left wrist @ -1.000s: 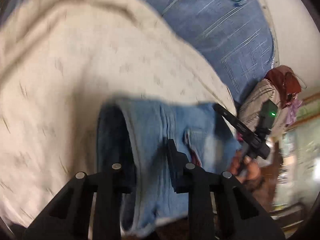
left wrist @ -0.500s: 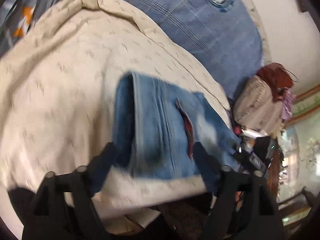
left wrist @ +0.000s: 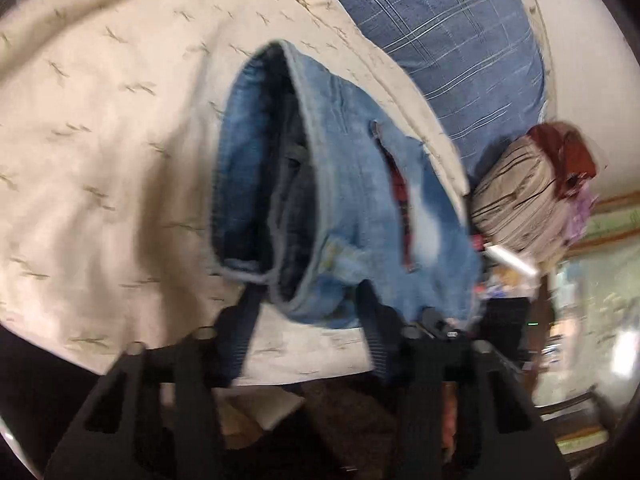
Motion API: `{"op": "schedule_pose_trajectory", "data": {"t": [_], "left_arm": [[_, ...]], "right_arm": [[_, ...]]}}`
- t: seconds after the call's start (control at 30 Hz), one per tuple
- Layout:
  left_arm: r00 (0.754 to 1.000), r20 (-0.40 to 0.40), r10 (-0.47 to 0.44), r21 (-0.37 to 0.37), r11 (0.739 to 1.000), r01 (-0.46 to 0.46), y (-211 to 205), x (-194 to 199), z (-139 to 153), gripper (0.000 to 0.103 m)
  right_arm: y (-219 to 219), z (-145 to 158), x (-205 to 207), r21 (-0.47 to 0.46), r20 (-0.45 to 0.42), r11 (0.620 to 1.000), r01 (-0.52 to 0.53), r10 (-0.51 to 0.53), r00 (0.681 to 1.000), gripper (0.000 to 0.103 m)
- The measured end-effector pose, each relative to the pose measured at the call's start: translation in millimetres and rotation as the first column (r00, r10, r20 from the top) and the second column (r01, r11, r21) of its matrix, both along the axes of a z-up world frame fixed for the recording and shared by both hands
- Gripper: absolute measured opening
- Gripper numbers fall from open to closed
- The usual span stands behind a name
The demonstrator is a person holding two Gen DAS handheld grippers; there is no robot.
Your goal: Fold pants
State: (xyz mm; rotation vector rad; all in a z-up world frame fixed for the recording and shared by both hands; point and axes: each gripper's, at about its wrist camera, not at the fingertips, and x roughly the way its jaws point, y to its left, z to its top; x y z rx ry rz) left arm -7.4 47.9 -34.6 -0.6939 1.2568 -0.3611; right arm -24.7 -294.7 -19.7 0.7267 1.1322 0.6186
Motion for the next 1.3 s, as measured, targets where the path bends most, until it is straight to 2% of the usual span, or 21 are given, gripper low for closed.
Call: {"op": "schedule_pose_trajectory", "data": {"t": [0.07,0.1,0.17,0.27,0.3,0.37,0.4,0.43,0.47,0.53,0.6,0.67,0.73,0.77,0.83,0.9,1.03,1.1,1.13,1.27,1.3], "left_arm": [[0.999,-0.049,-0.018,0.083,0.996,0.022,-3.3,2.9,-18.6,0.039],[0.993,-0.114,-0.029,0.081,0.996,0.039,-5.4,6.5,-36.5,0.039],[0.992,-0.127,-0.022,0.052,0.998,0.029,-3.2,5.8,-40.9,0.039],[0.992,-0.032,-0.120,0.079,0.989,0.122,-3.4,-5.8,-7.0,0.037],[0.981,0.036,-0.190,0.108,0.977,0.185,-4.9,-14.6,14.0,0.037],[0.947,0.140,-0.289,0.197,0.945,0.259,-10.3,-26.2,50.8,0.046],[0.933,0.178,-0.311,0.235,0.935,0.267,-13.5,-27.0,65.1,0.051],[0.918,0.220,-0.329,0.270,0.925,0.267,-18.4,-26.8,80.7,0.065],[0.900,0.266,-0.345,0.300,0.917,0.263,-26.7,-23.4,97.3,0.077],[0.868,0.327,-0.375,0.339,0.903,0.263,-49.0,-8.5,118.8,0.084],[0.834,0.348,-0.429,0.365,0.881,0.301,-85.0,14.1,133.0,0.084],[0.798,0.330,-0.504,0.395,0.842,0.368,-135.8,40.0,137.0,0.084],[0.767,0.307,-0.564,0.424,0.802,0.420,-178.9,54.3,136.1,0.084],[0.740,0.285,-0.610,0.443,0.768,0.463,-216.3,66.5,133.6,0.084],[0.703,0.255,-0.664,0.459,0.723,0.516,-260.6,75.5,128.0,0.084],[0.662,0.225,-0.715,0.481,0.672,0.563,-314.4,87.3,122.3,0.084],[0.599,0.161,-0.784,0.546,0.577,0.607,-391.0,99.8,109.5,0.084],[0.577,0.141,-0.804,0.557,0.546,0.625,-416.8,105.2,103.2,0.084],[0.570,0.138,-0.810,0.554,0.541,0.633,-426.1,107.8,101.4,0.084],[0.563,0.108,-0.820,0.539,0.524,0.660,-464.5,121.5,91.2,0.084],[0.561,0.099,-0.822,0.538,0.519,0.665,-475.6,125.4,88.1,0.084]], "right_arm": [[6.0,-21.7,-1.5,-0.048,-0.075,0.999,-0.023,0.019,0.997,0.002],[6.5,-30.0,-1.2,-0.064,-0.098,0.998,-0.027,0.020,0.995,0.002],[2.3,-37.5,-3.6,-0.049,-0.122,0.999,-0.018,0.011,0.992,0.004],[-26.9,-16.0,-14.2,-0.048,-0.050,0.998,0.036,-0.039,0.998,0.010],[-48.6,-6.6,-21.5,-0.063,-0.009,0.993,0.095,-0.096,0.995,0.015],[-98.0,3.6,-37.4,-0.088,0.042,0.964,0.251,-0.248,0.968,0.033],[-128.7,6.8,-46.4,-0.100,0.064,0.929,0.356,-0.351,0.934,0.040],[-159.2,7.2,-56.6,-0.114,0.081,0.880,0.461,-0.454,0.887,0.041],[-197.5,5.5,-70.7,-0.123,0.089,0.803,0.582,-0.576,0.813,0.041],[-238.7,-0.9,-87.1,-0.103,0.086,0.700,0.707,-0.702,0.707,0.043],[-274.4,-12.7,-104.3,-0.080,0.068,0.599,0.797,-0.794,0.604,0.048],[-295.9,-24.7,-112.8,-0.049,0.051,0.552,0.833,-0.831,0.554,0.049],[-297.2,-32.8,-112.6,0.010,0.045,0.535,0.845,-0.844,0.534,0.049],[-308.6,-39.0,-116.4,0.058,0.043,0.529,0.847,-0.848,0.528,0.049],[-316.1,-44.6,-114.2,0.092,0.049,0.528,0.844,-0.849,0.525,0.049],[-320.2,-49.3,-109.0,0.121,0.046,0.535,0.836,-0.844,0.534,0.049],[-325.7,-45.3,-95.9,0.135,0.032,0.551,0.823,-0.833,0.553,0.049],[-331.1,-36.0,-111.7,0.191,0.076,0.520,0.833,-0.854,0.515,0.051],[-330.3,-34.0,-115.2,0.204,0.081,0.516,0.832,-0.856,0.511,0.061],[-320.1,-41.8,-112.3,0.225,0.034,0.551,0.804,-0.829,0.558,0.065],[-316.4,-45.5,-105.6,0.206,0.017,0.573,0.793,-0.813,0.583,0.065]]}}
